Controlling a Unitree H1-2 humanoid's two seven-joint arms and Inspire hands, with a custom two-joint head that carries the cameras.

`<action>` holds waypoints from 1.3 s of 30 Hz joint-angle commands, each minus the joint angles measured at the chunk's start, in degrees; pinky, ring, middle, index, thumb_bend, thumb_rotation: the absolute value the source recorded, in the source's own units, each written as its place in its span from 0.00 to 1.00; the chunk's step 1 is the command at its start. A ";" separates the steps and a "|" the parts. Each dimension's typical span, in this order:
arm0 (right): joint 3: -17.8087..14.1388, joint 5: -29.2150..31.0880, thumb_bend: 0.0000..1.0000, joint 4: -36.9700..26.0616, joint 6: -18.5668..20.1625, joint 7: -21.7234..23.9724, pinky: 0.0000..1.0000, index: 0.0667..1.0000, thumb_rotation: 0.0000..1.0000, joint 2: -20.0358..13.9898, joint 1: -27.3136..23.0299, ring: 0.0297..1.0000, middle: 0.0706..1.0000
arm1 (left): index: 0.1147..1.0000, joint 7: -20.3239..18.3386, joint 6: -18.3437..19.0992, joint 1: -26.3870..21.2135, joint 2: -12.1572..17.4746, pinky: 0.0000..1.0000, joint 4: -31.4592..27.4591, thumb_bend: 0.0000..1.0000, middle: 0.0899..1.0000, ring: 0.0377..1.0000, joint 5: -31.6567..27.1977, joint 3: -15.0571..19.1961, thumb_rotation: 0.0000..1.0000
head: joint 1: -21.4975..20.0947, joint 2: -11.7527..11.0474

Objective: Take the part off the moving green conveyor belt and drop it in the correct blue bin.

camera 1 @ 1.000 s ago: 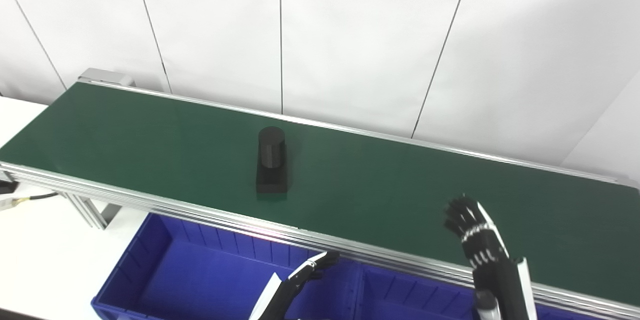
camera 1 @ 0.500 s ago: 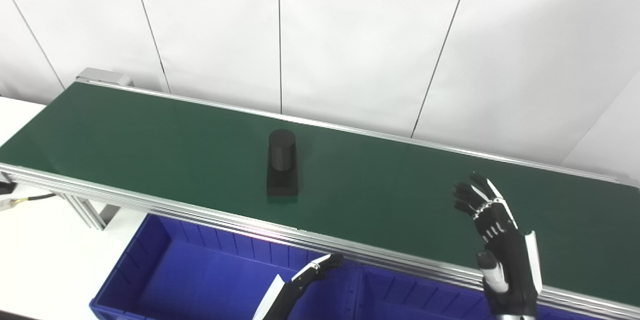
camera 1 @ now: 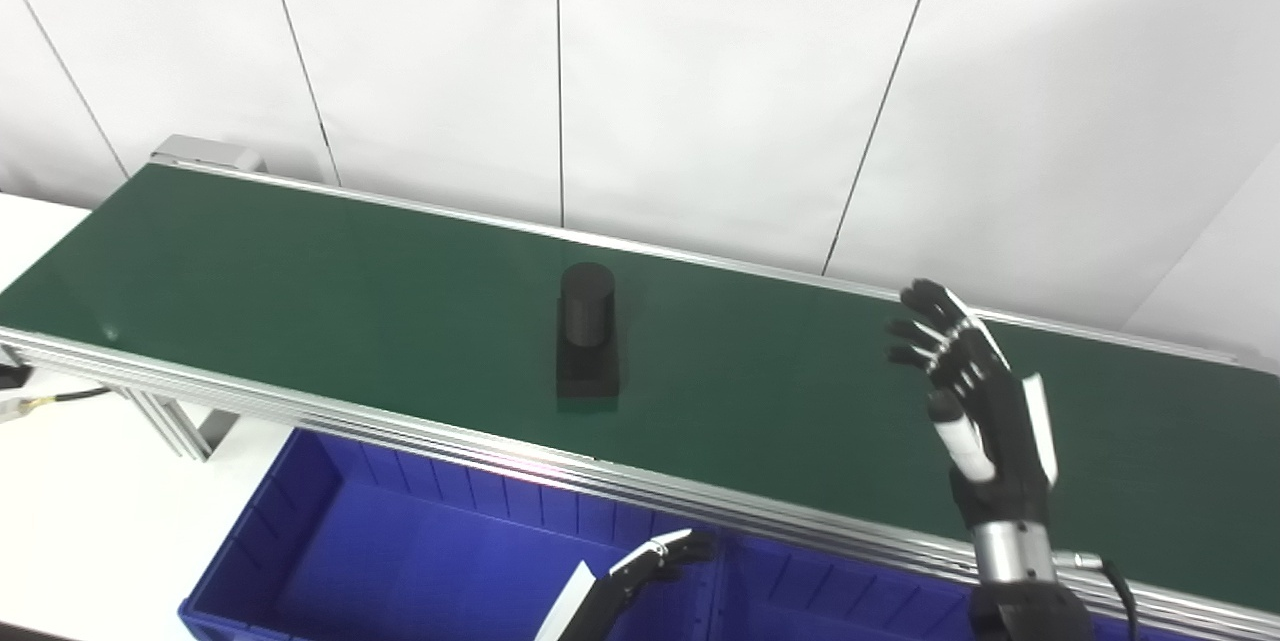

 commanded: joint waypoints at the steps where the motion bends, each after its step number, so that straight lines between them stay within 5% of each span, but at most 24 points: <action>1: 0.57 -1.95 0.95 0.67 0.65 0.27 0.66 0.84 0.84 -0.15 -4.19 0.73 0.82 | 0.81 0.85 -2.49 -0.87 -0.66 0.82 -1.01 0.96 0.80 0.84 -0.05 -0.76 0.75 | 0.17 0.04; 13: 1.82 -6.56 0.97 11.76 0.78 -0.60 0.62 0.82 0.82 0.50 -13.18 0.71 0.82 | 0.81 1.81 -2.49 -1.10 -0.43 0.82 -0.68 0.95 0.80 0.83 -0.59 -2.12 0.73 | 0.26 0.19; 39: 5.84 -12.06 0.97 26.24 -1.35 -1.28 0.59 0.87 0.70 0.52 -22.85 0.71 0.81 | 0.81 7.27 -2.50 -1.25 -0.80 0.81 -1.17 0.96 0.80 0.83 2.46 -6.65 0.76 | 2.13 0.36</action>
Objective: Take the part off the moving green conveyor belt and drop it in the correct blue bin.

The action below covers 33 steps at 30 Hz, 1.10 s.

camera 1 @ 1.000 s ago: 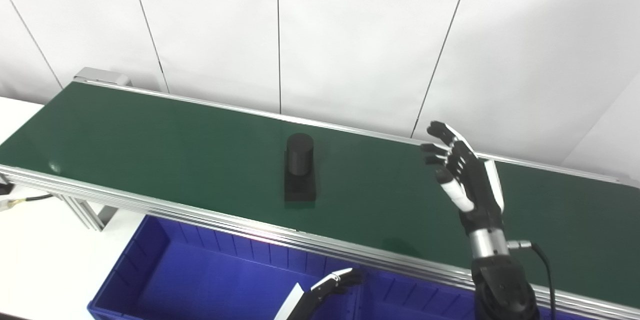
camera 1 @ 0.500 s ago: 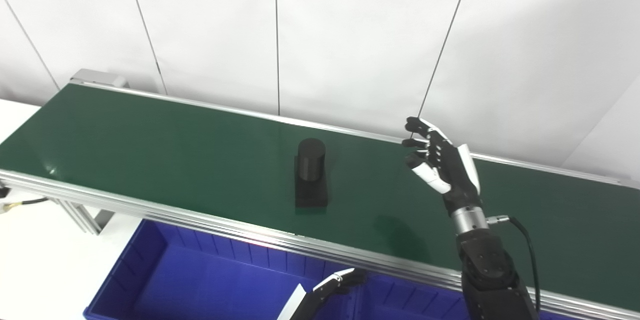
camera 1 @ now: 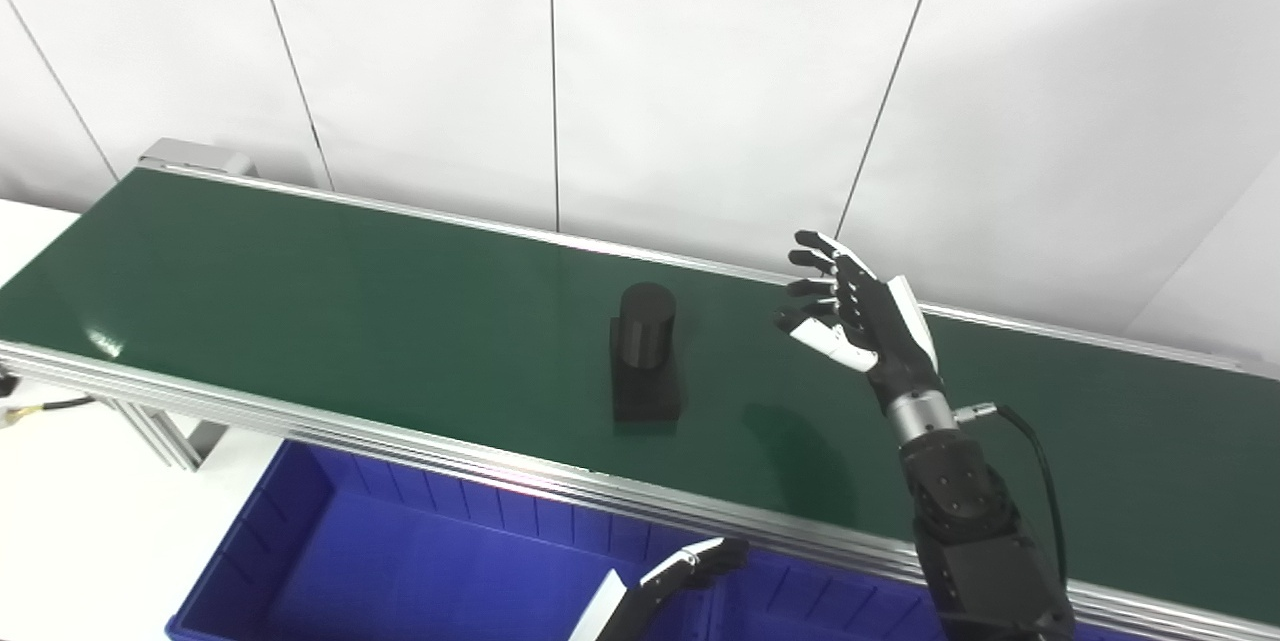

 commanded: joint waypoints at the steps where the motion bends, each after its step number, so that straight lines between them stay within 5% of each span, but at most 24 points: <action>1: 0.75 -1.30 0.98 -0.80 -2.47 -1.28 0.58 0.86 0.71 0.92 -3.21 0.71 0.81 | 0.81 2.34 -2.50 -0.44 -0.93 0.80 -1.42 0.96 0.80 0.83 0.58 -1.34 0.76 | 0.11 0.00; 25: 4.30 -10.49 0.94 5.12 1.94 -9.12 0.45 0.81 0.35 5.91 -5.77 0.56 0.76 | 0.80 2.67 -2.14 2.11 -3.74 0.79 -5.26 0.94 0.81 0.82 2.98 -2.52 0.76 | 2.55 1.14; 33: 5.39 -11.42 0.93 6.99 1.62 -10.48 0.42 0.78 0.35 6.10 -5.71 0.53 0.77 | 0.80 2.15 -2.02 2.97 -4.46 0.80 -6.83 0.93 0.81 0.82 3.41 -2.23 0.76 | 3.06 1.52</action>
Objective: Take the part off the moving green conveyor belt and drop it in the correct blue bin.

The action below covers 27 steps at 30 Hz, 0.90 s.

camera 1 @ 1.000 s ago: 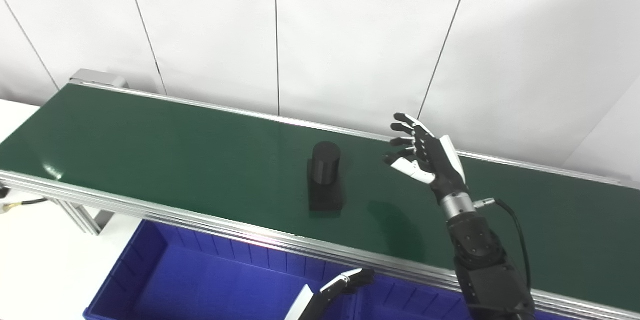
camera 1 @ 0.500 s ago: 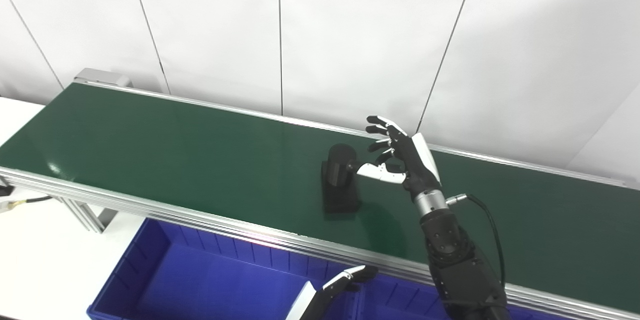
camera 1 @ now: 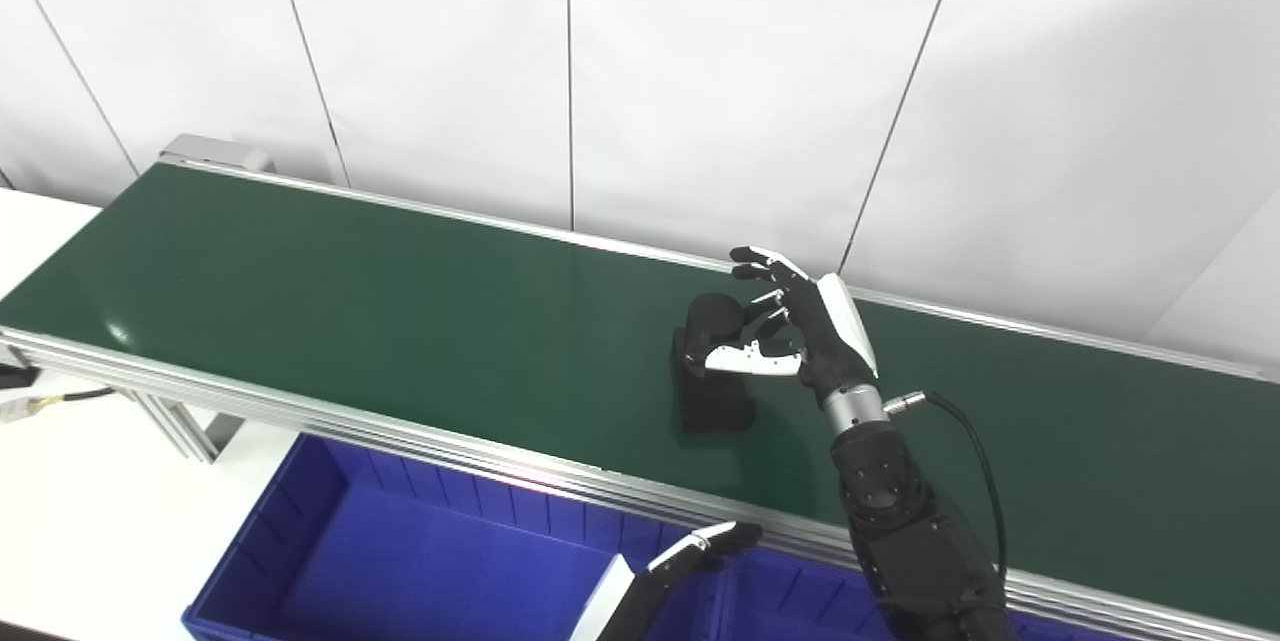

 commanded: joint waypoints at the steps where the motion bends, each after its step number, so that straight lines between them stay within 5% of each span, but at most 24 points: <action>1: 0.34 -0.60 0.93 -0.05 -0.05 -1.57 0.42 0.77 0.35 0.63 -2.77 0.53 0.77 | 0.80 -0.27 -1.86 1.93 -4.46 0.80 -2.97 0.93 0.81 0.82 0.52 -1.93 0.76 | -0.15 0.13; 10: 0.77 -2.23 0.78 0.02 3.05 -4.07 0.37 0.64 0.11 1.16 -2.12 0.45 0.64 | 0.79 -1.44 -1.28 3.13 -4.27 0.80 -4.87 0.93 0.81 0.82 0.17 -1.65 0.76 | -0.63 0.75; 11: 0.73 -2.19 0.65 0.08 3.26 -4.17 0.35 0.61 0.05 1.22 -2.14 0.42 0.53 | 0.79 -1.56 -1.38 3.22 -4.24 0.79 -5.04 0.93 0.81 0.82 0.15 -1.61 0.75 | -0.67 0.78; 14: 1.07 -2.62 0.54 0.14 4.14 -4.27 0.31 0.51 0.00 1.12 -2.29 0.35 0.43 | 0.80 -2.29 -1.28 3.35 -4.22 0.80 -5.35 0.93 0.81 0.81 -0.40 -1.41 0.75 | -1.00 0.94; 27: 2.21 -4.30 0.51 0.19 3.77 -5.55 0.30 0.50 0.00 0.49 -2.10 0.36 0.47 | 0.80 -3.61 -0.90 3.68 -4.37 0.84 -6.17 0.92 0.80 0.83 -1.10 -0.78 0.75 | -1.69 1.05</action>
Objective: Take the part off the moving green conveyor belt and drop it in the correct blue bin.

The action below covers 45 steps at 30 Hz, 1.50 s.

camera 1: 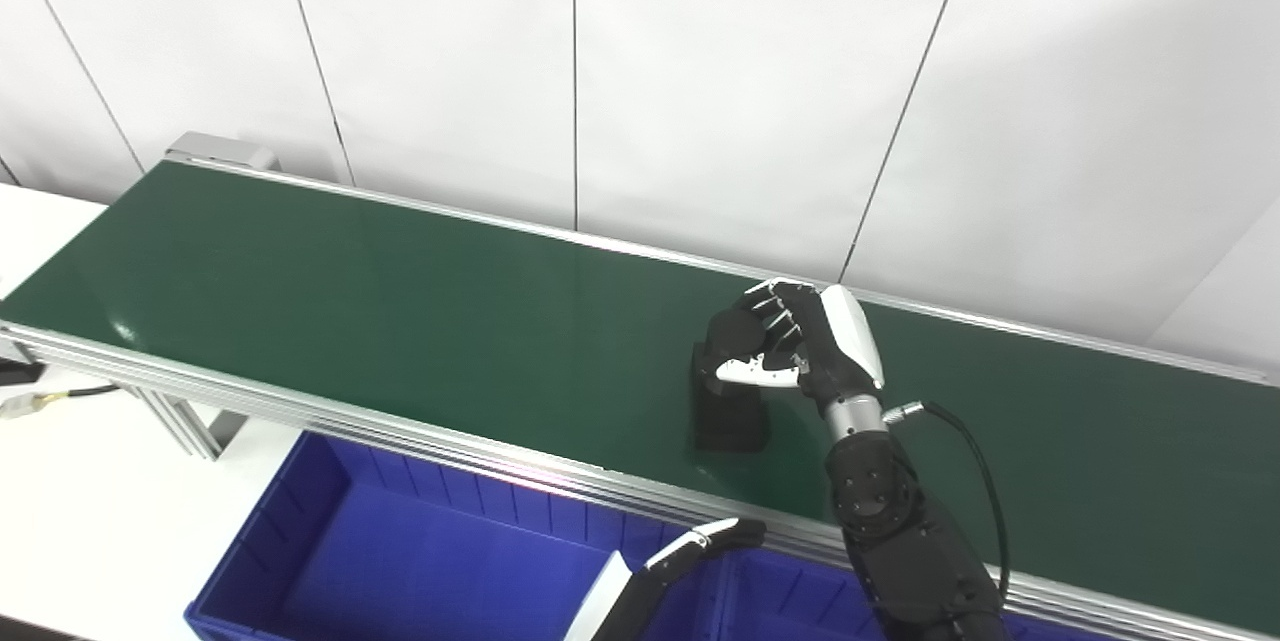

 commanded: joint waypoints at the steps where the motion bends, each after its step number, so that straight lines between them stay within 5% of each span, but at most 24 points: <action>1: 0.19 -0.04 0.51 -0.98 0.23 -0.73 0.29 0.50 0.00 0.51 -2.13 0.36 0.46 | 0.80 -0.49 -1.39 1.63 -4.25 0.84 -1.54 0.92 0.80 0.83 -0.52 -1.94 0.75 | -0.11 0.00; 10: -0.73 2.17 0.51 -5.86 -0.14 1.98 0.29 0.52 0.00 -0.15 -1.06 0.35 0.44 | 0.81 -0.31 -2.24 1.23 -4.50 0.83 -0.50 0.95 0.79 0.82 -0.95 -1.55 0.75 | -0.95 0.51; 20: -2.06 4.14 0.51 -19.68 0.04 6.13 0.29 0.52 0.00 -2.53 2.58 0.35 0.43 | 0.83 -0.02 -1.87 0.97 -4.79 0.83 -0.73 0.96 0.80 0.82 -0.68 -0.71 0.76 | -2.53 1.75; 31: -4.26 3.60 0.51 -34.50 1.14 7.11 0.31 0.50 0.00 -5.67 8.96 0.37 0.42 | 0.88 -1.72 -1.85 0.85 -2.70 0.90 -3.03 0.92 0.82 0.84 -2.97 1.76 0.79 | -15.42 3.91; 37: -7.04 4.22 0.51 -41.12 4.34 8.27 0.28 0.51 0.00 -6.23 12.57 0.35 0.44 | 0.90 -3.21 -1.62 0.17 -1.70 0.92 -5.02 0.90 0.83 0.85 -4.20 3.43 0.86 | -21.96 7.85; 45: -9.69 5.46 0.51 -48.58 8.37 10.17 0.27 0.52 0.00 -6.44 16.22 0.35 0.44 | 0.96 -6.46 -0.07 -1.90 -1.10 0.94 -7.65 0.79 0.88 0.91 -7.52 5.89 0.90 | -25.03 13.14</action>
